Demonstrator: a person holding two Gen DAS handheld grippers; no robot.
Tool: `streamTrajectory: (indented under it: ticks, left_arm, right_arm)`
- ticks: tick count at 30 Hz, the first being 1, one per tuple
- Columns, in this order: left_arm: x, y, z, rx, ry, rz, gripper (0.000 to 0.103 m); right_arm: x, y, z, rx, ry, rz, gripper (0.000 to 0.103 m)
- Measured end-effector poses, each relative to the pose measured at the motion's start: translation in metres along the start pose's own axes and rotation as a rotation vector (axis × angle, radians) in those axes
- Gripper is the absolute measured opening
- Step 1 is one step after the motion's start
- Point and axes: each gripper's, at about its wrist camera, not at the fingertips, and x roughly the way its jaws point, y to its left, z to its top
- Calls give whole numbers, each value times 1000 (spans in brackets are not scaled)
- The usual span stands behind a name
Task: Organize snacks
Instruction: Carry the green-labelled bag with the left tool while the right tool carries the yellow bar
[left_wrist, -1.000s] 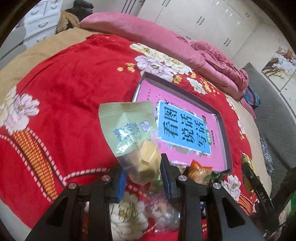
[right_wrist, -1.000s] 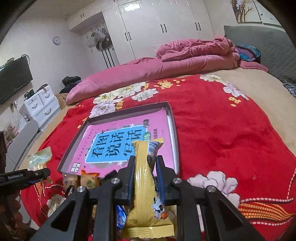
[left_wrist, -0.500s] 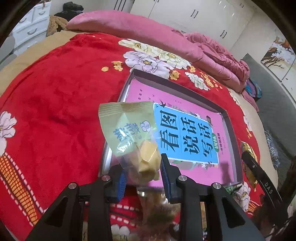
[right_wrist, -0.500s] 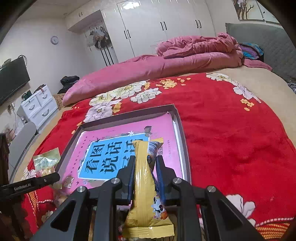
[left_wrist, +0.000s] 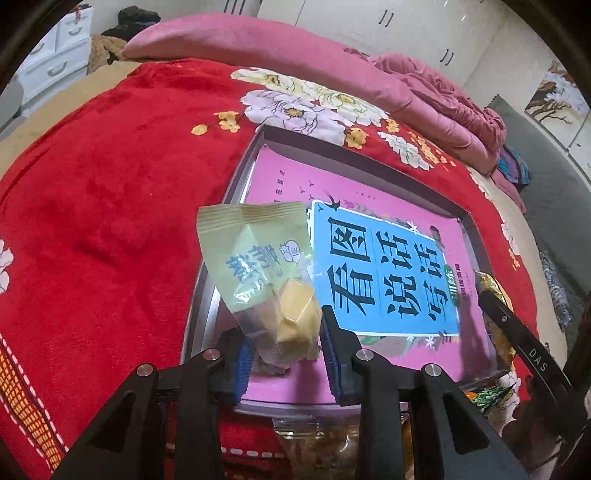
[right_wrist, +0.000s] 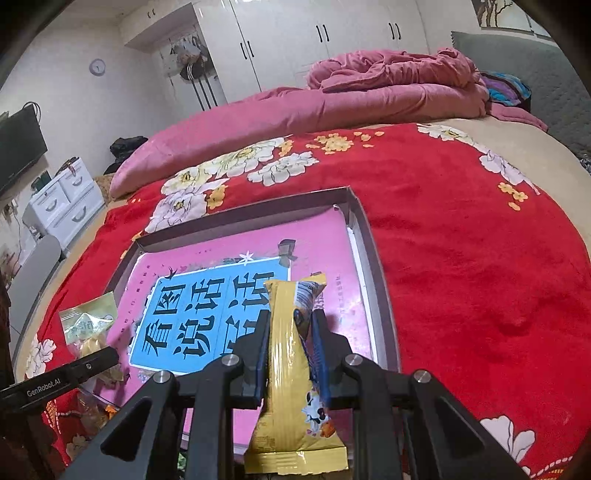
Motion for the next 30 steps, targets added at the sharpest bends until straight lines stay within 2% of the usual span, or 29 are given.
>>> streamTrajectory:
  ticks: [30]
  left_arm:
    - [2,-2,1,14,-10,-7,34]
  right_arm:
    - [7,-11,-6,29,57,-46,23]
